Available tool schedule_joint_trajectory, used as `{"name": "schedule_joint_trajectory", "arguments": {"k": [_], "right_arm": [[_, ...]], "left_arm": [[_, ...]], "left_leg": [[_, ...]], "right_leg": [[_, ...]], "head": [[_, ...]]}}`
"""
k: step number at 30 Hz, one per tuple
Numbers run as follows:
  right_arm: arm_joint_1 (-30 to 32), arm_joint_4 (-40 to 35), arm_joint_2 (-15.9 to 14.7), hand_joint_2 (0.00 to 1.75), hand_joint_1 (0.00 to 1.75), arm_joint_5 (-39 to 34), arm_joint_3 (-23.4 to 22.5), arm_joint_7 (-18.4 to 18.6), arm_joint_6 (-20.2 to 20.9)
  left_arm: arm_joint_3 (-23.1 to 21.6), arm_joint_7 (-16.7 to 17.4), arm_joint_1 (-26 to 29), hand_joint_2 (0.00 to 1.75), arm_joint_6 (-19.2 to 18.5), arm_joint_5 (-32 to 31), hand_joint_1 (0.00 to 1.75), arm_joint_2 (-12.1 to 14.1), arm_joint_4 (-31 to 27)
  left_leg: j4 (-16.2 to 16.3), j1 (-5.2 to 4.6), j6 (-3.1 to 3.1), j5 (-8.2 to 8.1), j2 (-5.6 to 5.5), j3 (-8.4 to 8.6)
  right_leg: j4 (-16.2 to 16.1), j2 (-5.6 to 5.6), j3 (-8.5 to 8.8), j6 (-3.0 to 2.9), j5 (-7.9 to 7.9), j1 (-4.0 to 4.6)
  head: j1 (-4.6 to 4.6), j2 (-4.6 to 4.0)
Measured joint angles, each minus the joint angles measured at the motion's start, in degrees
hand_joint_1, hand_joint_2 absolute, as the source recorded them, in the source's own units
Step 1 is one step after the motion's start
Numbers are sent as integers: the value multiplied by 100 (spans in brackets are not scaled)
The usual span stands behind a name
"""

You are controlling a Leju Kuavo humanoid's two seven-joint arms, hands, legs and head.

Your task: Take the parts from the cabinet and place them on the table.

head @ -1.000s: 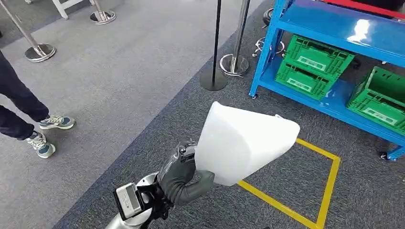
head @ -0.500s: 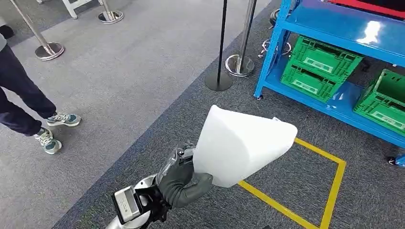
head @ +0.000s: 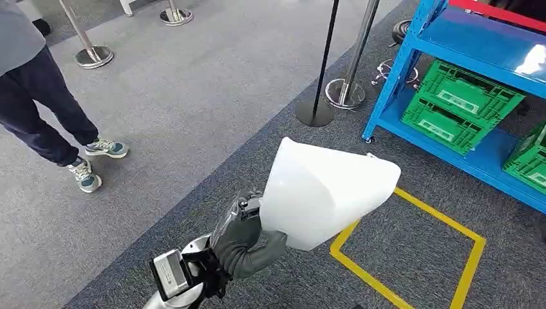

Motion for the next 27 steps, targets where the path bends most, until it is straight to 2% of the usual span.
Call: {"name": "schedule_joint_trajectory", "arguments": {"k": [2, 3, 4, 5, 7, 8, 9, 10, 11, 13, 14, 15, 17, 18, 19, 20, 21, 23, 24, 25, 26, 27], "right_arm": [[-4, 0, 0, 0, 0, 0, -2, 0, 0], [-5, 0, 2, 0, 0, -2, -2, 0, 0], [-7, 0, 9, 0, 0, -2, -4, 0, 0], [-8, -2, -4, 0, 0, -2, -7, -2, -7], [3, -2, -4, 0, 0, -4, -7, -2, -7], [9, -2, -4, 0, 0, -7, -7, -2, -9], [11, -2, -4, 0, 0, -11, -7, -7, -13], [9, -2, -4, 0, 0, -20, -9, -9, -24], [5, -2, -4, 0, 0, -20, -9, -13, -33], [0, -2, 0, 0, 0, -24, -9, -28, -50], [-1, -2, 7, 0, 0, -35, -9, -35, -61], [1, -2, 7, 0, 0, -37, -11, -46, -79], [5, -2, 9, 0, 0, -61, -18, -66, -98], [0, -2, 20, 0, 0, -74, -17, -72, -103], [-3, -2, 20, 0, 0, -81, -17, -74, -105], [4, -2, 26, 0, 0, -85, -17, -79, -109], [5, -2, 33, 0, 0, -85, -18, -79, -109], [8, -2, 24, 0, 0, -87, -20, -98, -109], [17, -2, 22, 0, 0, -90, -20, -109, -112], [28, -2, 20, 0, 0, -90, -22, -114, -116], [33, -2, 20, 0, 0, -92, -22, -114, -118], [32, -2, 13, 0, 0, -92, -24, -116, -120]], "left_arm": [[-4, 0, -4, 175, 0, -4, 175, 2, 0], [-7, 0, -6, 175, -2, -7, 175, 0, 0], [-7, 2, -7, 175, -2, -9, 175, 0, -2], [-7, 2, -21, 175, 0, -11, 175, 2, -2], [-13, 2, -23, 175, 0, -13, 175, 2, 0], [-18, 9, -21, 175, 0, -20, 175, 13, 0], [-17, 9, -20, 175, -2, -20, 175, 22, 0], [-17, 13, -19, 175, 0, -20, 175, 26, 0], [-17, 15, -19, 175, 0, -20, 175, 26, 0], [-20, 20, -22, 175, 0, -33, 175, 11, -2], [-20, 22, -27, 175, 0, -37, 175, 0, -4], [-22, 26, -26, 175, -2, -39, 175, -7, -4], [-20, 31, -25, 175, 0, -42, 175, -11, -4], [-18, 31, -26, 175, 0, -44, 175, -13, -4], [-20, 31, -25, 175, -2, -44, 175, -28, -9], [-20, 33, -28, 175, -2, -46, 175, -41, -9], [-17, 31, -28, 175, -2, -46, 175, -55, -9], [-17, 41, -20, 175, -2, -48, 175, -48, -4], [-17, 41, -13, 175, -2, -48, 175, -46, -2], [-18, 42, -12, 175, -2, -48, 175, -46, -2], [-17, 41, -11, 175, -2, -48, 175, -46, -2], [-17, 41, -11, 175, -2, -48, 175, -46, -2]], "left_leg": [[-36, 23, -43, 25, -15, 6], [-37, 23, -67, 17, -22, 5], [6, 26, -95, -36, 30, -34], [180, 15, -130, -153, 140, -108], [1099, 52, -176, -591, 239, -569], [1547, 61, -187, -741, 251, -807], [1781, 69, -192, -769, 254, -936], [1728, 73, -187, -671, 254, -922], [1433, 73, -174, -476, 255, -783], [357, 63, -123, 0, 269, -209], [-15, 42, -91, 2, 321, -16], [-47, 19, -93, -13, 320, 0], [-39, -7, -61, -15, 304, -15], [-58, -16, -29, -1, 285, -9], [-141, 55, 35, 62, 287, 69], [-153, 51, 58, 66, 292, 84], [-152, 54, 82, 75, 290, 85], [-150, 47, 92, 68, 285, 79], [-149, 45, 93, 67, 278, 80], [-147, 48, 94, 63, 264, 84], [-145, 57, 88, 58, 247, 94], [-137, 65, 69, 46, 232, 107]], "right_leg": [[4, -7, -8, -50, 5, 37], [-14, -18, -4, -83, 20, 28], [-34, -51, 14, -117, 35, -14], [-37, -59, 24, -152, 28, -16], [-36, -103, 21, -182, 19, -8], [-35, -129, 15, -183, 17, -5], [-35, -148, 15, -183, 17, -4], [-35, -162, 19, -182, 17, -4], [-35, -168, 24, -181, 16, -4], [-36, -169, 43, -174, 13, -3], [-35, -171, 46, -157, 10, 4], [-28, -171, 29, -118, 1, 33], [-53, -180, 38, -45, 10, 5], [-85, -185, 56, -7, 27, -3], [-49, -176, 36, 21, -3, -16], [80, -165, -8, 32, -109, -3], [408, -156, -148, 38, -313, 1], [1362, -134, -600, 65, -725, 5], [1720, -130, -782, 79, -802, 4], [1744, -130, -817, 80, -742, 1], [1463, -130, -694, 80, -540, -7], [991, -130, -477, 83, -287, -17]], "head": [[2, 0], [4, 0], [7, 0], [-20, 0], [-50, 0], [-52, 0], [-50, 0], [-50, 0], [-52, 0], [-52, 0], [-48, 0], [-44, 0], [-46, 0], [-48, 0], [-46, 0], [-30, 0], [-17, 0], [-11, 0], [0, 0], [-4, 0], [0, 0], [-4, 0]]}}
